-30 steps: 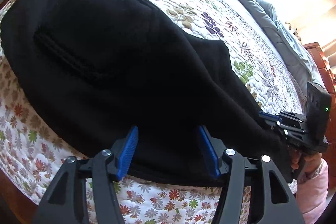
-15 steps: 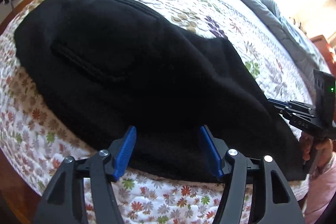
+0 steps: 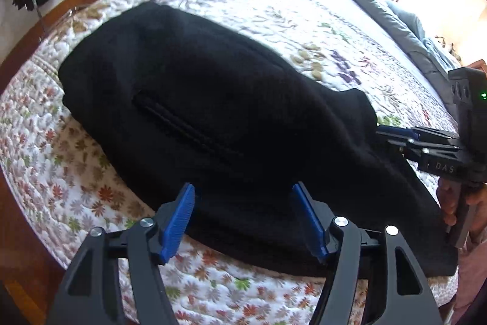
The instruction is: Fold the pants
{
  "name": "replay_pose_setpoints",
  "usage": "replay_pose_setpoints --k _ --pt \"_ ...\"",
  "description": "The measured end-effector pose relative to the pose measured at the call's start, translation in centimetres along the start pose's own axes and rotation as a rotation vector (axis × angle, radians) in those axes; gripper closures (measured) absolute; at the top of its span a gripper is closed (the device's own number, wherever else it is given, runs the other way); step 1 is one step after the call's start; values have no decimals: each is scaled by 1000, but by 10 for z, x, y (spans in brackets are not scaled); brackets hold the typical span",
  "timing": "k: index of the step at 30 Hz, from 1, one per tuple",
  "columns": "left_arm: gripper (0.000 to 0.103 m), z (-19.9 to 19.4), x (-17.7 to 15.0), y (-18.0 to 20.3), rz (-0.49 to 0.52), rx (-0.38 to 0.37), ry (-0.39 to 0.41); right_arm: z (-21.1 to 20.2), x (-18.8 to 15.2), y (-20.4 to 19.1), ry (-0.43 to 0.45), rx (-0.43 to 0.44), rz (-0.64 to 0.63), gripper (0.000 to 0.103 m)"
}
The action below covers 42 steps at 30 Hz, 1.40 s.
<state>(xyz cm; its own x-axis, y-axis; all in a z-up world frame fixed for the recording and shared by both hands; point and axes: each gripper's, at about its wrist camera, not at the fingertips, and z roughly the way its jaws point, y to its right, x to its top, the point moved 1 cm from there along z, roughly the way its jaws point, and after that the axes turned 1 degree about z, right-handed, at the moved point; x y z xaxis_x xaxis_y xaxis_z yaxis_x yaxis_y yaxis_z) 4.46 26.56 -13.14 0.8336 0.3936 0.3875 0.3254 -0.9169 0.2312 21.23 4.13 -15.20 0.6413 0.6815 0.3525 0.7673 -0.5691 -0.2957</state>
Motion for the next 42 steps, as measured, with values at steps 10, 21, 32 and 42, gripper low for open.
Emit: replay_pose_setpoints --k 10,21,32,42 --pt "30 10 -7 -3 11 -27 13 1 15 38 16 -96 151 102" --pt "30 5 -10 -14 5 -66 20 -22 16 23 71 13 126 34" --pt "26 2 -15 -11 37 -71 31 0 24 20 29 -11 92 100" --pt "26 -8 -13 -11 4 -74 7 8 20 28 14 -67 167 76"
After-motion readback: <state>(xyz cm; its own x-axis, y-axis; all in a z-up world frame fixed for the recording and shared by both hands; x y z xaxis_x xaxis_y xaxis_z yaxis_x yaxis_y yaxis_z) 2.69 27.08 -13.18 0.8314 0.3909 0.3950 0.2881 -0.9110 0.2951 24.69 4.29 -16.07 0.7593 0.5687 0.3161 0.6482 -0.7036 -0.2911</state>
